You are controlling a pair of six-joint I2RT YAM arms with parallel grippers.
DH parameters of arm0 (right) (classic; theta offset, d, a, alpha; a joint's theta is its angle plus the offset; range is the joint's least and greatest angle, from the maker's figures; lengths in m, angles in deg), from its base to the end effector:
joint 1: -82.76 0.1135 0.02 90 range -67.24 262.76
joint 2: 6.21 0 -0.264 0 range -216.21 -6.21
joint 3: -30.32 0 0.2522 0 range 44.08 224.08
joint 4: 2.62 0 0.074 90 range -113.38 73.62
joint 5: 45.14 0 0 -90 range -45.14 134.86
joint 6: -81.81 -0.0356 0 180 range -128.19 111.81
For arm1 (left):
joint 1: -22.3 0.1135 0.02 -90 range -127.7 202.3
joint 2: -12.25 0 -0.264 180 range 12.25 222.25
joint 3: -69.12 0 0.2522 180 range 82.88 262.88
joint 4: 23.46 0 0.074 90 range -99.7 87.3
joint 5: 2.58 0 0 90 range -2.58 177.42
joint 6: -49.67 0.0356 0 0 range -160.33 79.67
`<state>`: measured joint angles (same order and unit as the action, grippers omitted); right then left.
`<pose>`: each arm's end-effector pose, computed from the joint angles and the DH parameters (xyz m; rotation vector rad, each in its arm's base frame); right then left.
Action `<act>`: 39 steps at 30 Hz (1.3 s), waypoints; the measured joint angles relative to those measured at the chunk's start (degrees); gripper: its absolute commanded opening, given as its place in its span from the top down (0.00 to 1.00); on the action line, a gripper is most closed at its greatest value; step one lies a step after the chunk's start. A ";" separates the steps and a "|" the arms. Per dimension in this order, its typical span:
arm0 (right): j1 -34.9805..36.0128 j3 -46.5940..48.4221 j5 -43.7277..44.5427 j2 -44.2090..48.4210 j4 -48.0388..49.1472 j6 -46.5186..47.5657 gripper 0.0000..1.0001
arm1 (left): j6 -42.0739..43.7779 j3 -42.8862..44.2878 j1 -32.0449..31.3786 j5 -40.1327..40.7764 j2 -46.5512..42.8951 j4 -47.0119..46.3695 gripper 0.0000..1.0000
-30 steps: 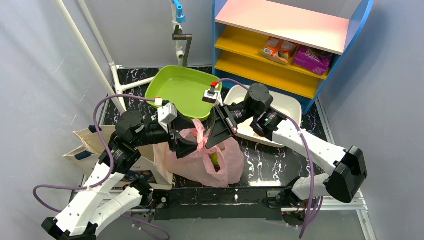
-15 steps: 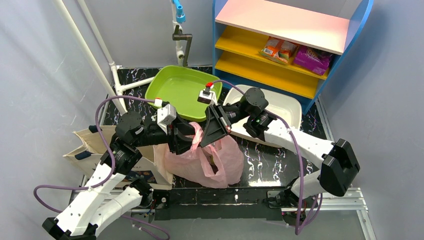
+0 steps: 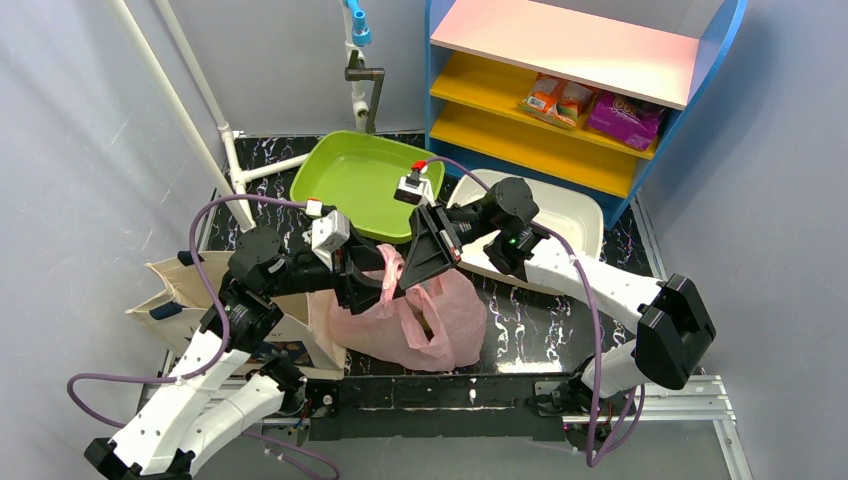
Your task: Place the food into the grocery bag and tie it
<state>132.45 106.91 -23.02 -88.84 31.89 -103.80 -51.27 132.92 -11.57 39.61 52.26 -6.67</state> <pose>0.1778 0.2606 0.3904 0.8361 -1.7493 -2.3174 0.1063 -0.1031 0.3969 0.9972 1.2729 -1.2153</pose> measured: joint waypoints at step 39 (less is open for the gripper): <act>-7.80 9.05 13.09 17.09 -63.78 46.14 0.69 | -5.88 -1.36 0.00 2.38 1.55 -4.72 1.00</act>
<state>124.65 115.95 -9.93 -71.75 -31.89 -57.66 -57.15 131.56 -11.57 41.99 53.81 -11.39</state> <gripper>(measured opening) 0.325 0.014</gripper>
